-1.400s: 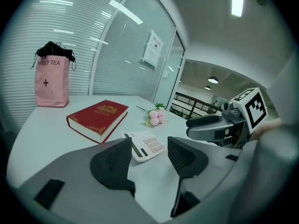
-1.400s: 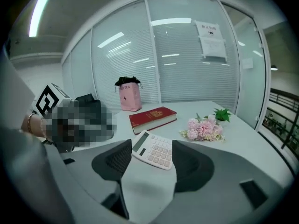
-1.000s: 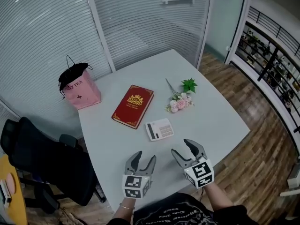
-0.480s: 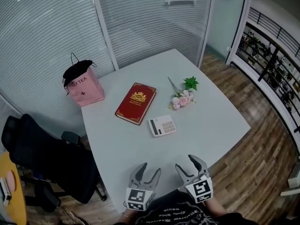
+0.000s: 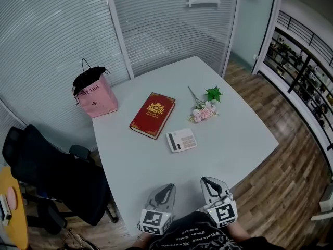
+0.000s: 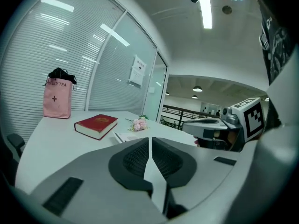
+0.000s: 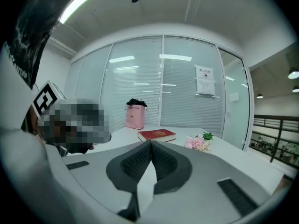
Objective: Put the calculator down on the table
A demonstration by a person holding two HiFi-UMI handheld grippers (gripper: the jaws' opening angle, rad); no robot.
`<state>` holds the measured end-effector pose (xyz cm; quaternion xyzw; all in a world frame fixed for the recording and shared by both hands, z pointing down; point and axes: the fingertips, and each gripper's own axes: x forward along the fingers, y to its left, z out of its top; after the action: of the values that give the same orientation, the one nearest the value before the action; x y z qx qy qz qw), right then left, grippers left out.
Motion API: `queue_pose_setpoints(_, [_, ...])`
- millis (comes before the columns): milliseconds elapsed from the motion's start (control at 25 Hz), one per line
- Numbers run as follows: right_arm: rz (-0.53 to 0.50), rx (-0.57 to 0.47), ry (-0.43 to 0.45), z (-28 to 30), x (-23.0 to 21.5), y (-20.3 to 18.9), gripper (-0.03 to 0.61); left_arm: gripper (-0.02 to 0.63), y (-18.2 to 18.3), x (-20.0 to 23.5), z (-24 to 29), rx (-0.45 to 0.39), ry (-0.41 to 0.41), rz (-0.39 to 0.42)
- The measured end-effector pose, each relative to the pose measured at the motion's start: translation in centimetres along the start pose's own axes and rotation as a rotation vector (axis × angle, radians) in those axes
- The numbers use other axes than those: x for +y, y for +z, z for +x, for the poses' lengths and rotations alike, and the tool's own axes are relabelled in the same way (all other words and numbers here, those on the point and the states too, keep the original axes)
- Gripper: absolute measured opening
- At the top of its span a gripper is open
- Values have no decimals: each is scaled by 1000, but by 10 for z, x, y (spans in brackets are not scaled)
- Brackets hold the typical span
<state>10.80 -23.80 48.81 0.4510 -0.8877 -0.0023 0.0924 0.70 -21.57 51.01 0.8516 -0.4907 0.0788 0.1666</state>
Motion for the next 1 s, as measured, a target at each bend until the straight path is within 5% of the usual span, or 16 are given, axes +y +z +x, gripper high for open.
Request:
queue_pose_setpoints(800, [7, 48, 66, 9, 0, -12, 8, 20, -2, 0, 3, 6, 24, -27])
queue_pose_setpoints(1000, [-27, 63, 84, 12, 1, -13, 8, 20, 3, 6, 5, -4, 61, -107])
